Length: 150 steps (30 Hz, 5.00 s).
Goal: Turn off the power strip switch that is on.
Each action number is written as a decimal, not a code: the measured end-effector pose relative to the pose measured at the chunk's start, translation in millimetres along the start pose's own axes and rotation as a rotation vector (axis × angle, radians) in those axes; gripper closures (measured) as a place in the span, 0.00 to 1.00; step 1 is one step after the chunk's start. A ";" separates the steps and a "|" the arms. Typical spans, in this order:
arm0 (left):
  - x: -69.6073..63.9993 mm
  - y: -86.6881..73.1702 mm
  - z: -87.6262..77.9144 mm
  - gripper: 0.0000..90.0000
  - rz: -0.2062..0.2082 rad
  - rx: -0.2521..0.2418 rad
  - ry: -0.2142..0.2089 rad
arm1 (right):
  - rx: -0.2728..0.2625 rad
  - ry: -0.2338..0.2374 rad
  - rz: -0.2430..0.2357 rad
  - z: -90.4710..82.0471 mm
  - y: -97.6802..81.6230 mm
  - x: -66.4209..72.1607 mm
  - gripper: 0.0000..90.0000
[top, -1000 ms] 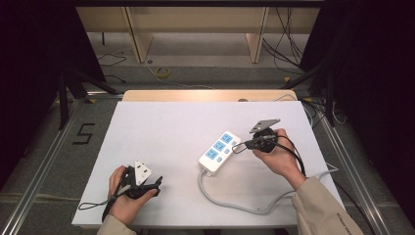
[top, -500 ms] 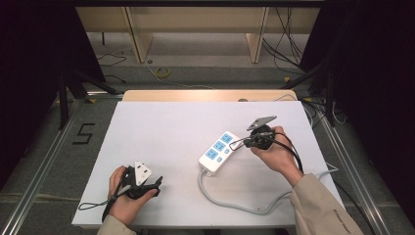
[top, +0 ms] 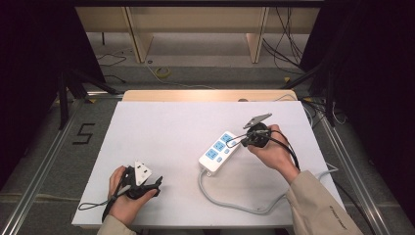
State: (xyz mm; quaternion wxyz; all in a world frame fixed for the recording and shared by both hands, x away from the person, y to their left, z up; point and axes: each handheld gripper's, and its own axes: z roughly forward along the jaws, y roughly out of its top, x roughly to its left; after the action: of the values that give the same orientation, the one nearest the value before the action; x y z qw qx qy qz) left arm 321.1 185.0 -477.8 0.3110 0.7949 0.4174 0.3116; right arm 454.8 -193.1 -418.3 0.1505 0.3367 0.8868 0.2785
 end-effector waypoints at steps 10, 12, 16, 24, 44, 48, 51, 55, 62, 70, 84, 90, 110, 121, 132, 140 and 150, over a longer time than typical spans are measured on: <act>-0.2 -0.4 -0.3 0.25 -0.005 -0.003 0.000 | 0.016 0.014 0.008 5.0 5.0 1.0 1.00; -0.2 -0.4 -0.3 0.25 -0.004 -0.002 -0.001 | 0.016 0.016 0.007 5.9 6.7 0.3 1.00; -0.1 -0.4 -0.3 0.25 -0.004 -0.003 0.000 | 0.017 0.016 0.014 6.0 9.1 -0.1 1.00; -0.4 -0.4 -0.3 0.25 -0.002 -0.001 -0.002 | 0.032 0.019 0.031 10.1 10.6 -2.0 1.00; -0.5 -0.1 -0.5 0.25 0.001 -0.001 -0.002 | 0.058 0.034 0.066 20.9 18.9 -7.7 1.00; -0.7 0.0 -0.5 0.25 0.001 0.001 -0.003 | 0.065 0.034 0.065 22.6 20.9 -8.2 1.00; -0.6 0.0 -0.5 0.25 0.001 0.001 -0.003 | 0.067 0.033 0.063 24.2 21.9 -8.7 1.00; -0.8 0.1 -0.5 0.25 0.002 0.000 -0.004 | 0.075 0.035 0.064 26.7 22.3 -8.9 1.00; -0.9 0.0 -0.3 0.25 0.003 -0.002 -0.003 | 0.085 0.034 0.061 31.4 23.4 -8.7 1.00; -1.5 0.1 -0.1 0.25 0.002 -0.003 -0.005 | 0.099 0.034 0.067 35.1 23.9 -9.0 1.00; -1.8 0.1 0.1 0.25 0.002 -0.003 -0.005 | 0.112 0.033 0.061 40.0 26.6 -8.4 1.00; -1.7 0.1 0.1 0.25 0.002 -0.003 -0.006 | 0.117 0.034 0.060 41.9 27.9 -7.5 1.00; -2.0 0.2 0.2 0.25 0.003 -0.005 -0.005 | 0.131 0.031 0.049 46.8 33.3 -5.4 1.00; -1.9 0.2 0.1 0.25 0.004 -0.003 -0.006 | 0.133 0.026 0.042 48.6 35.6 -2.4 1.00; -1.9 0.2 0.1 0.25 0.004 -0.003 -0.006 | 0.144 0.012 0.029 50.7 36.4 -0.8 1.00; -2.0 0.2 0.1 0.25 0.006 -0.003 -0.006 | 0.149 0.008 0.023 52.1 36.8 0.4 1.00; -1.9 0.5 -0.1 0.25 0.006 -0.005 -0.004 | 0.159 0.012 0.031 51.7 36.9 0.5 1.00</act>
State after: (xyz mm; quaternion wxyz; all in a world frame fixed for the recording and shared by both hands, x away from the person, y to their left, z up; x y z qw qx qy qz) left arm 320.4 183.1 -477.9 0.3129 0.7961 0.4136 0.3119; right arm 496.8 -149.6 -437.8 0.1134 0.3597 0.9017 0.2113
